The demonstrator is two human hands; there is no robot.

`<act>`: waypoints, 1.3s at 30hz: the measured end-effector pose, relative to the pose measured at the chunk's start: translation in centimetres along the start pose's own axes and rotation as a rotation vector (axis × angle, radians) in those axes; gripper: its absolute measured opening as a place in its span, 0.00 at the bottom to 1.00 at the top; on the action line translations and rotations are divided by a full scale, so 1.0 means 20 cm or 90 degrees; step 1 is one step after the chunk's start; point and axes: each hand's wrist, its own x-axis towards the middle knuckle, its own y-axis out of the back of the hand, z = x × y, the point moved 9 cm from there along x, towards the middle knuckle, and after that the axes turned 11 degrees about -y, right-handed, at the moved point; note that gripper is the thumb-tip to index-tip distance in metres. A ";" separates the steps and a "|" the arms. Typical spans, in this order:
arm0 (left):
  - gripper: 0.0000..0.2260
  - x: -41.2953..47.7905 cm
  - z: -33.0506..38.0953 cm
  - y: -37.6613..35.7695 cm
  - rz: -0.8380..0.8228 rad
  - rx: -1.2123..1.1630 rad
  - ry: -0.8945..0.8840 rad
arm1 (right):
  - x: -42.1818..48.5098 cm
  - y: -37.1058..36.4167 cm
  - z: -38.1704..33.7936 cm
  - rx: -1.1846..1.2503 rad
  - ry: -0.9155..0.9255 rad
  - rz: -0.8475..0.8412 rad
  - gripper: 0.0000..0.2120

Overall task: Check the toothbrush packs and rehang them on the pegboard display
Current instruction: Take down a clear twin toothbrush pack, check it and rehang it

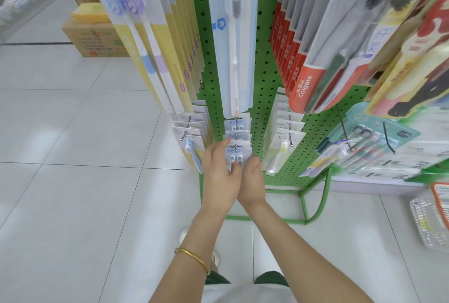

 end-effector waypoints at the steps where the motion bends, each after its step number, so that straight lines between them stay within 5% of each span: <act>1: 0.23 0.00 0.00 0.00 0.001 0.002 0.001 | 0.00 0.00 0.00 -0.008 -0.002 -0.015 0.12; 8: 0.23 -0.01 0.04 0.01 0.022 0.061 -0.025 | -0.04 0.04 0.03 -0.056 0.013 -0.057 0.22; 13: 0.23 -0.02 0.06 0.01 0.024 0.109 -0.041 | -0.10 0.15 -0.03 -0.100 0.076 -0.030 0.13; 25: 0.22 -0.02 0.12 0.01 0.035 0.152 -0.091 | -0.08 0.47 -0.46 -0.069 0.229 0.070 0.25; 39: 0.16 -0.01 0.10 0.02 0.003 0.163 -0.090 | 0.15 0.33 -0.59 -0.137 0.110 -0.048 0.14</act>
